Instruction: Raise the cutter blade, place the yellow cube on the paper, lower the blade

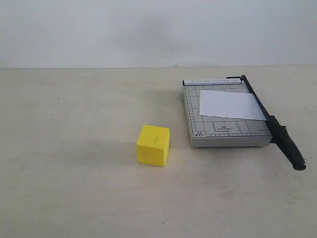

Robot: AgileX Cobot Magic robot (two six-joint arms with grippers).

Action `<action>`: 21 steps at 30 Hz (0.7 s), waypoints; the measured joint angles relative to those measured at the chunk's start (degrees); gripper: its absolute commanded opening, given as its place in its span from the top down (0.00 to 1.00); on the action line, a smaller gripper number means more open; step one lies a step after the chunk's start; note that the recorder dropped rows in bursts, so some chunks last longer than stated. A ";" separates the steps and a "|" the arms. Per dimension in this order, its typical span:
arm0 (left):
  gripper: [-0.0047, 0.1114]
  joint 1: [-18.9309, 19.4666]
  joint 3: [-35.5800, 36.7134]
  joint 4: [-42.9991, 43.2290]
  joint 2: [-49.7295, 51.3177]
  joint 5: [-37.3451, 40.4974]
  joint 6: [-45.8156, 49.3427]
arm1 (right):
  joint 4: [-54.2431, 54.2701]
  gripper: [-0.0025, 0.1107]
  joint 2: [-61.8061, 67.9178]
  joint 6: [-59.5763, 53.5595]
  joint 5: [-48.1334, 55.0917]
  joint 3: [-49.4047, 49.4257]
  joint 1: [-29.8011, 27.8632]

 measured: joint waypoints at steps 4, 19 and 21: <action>0.92 0.00 0.00 0.00 0.00 0.00 0.00 | 0.00 0.98 0.00 0.00 0.00 0.00 0.00; 0.92 0.00 0.00 0.00 0.00 0.00 0.00 | 13.07 0.98 0.00 5.99 -9.64 0.00 0.00; 0.92 0.00 0.00 0.00 0.00 0.00 0.00 | 20.11 0.98 0.00 10.60 -12.03 0.00 0.00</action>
